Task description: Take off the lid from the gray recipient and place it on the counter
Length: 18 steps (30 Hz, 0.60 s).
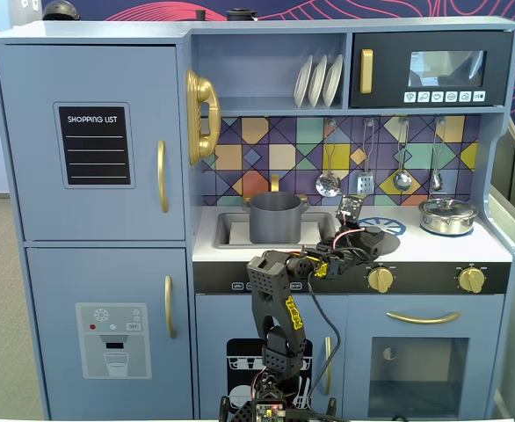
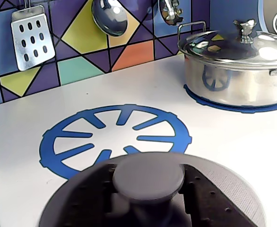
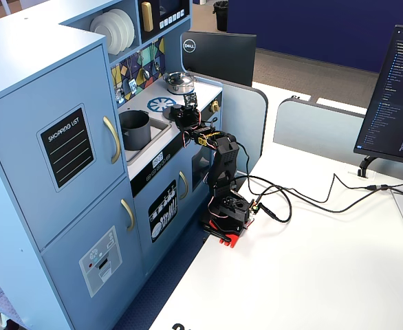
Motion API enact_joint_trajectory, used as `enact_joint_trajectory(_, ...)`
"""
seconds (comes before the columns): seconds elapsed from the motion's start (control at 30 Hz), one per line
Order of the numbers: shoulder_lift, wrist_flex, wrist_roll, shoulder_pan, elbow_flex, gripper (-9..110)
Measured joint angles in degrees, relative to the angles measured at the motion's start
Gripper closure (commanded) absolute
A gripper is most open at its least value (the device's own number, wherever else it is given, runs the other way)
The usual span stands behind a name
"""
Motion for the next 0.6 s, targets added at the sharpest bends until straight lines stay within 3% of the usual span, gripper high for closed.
enact_joint_trajectory(0.2,-0.1,-1.1,-0.5,-0.2,0.1,75)
enact_joint_trajectory(0.6,0.4,-1.2,-0.4,2.3,0.7,76)
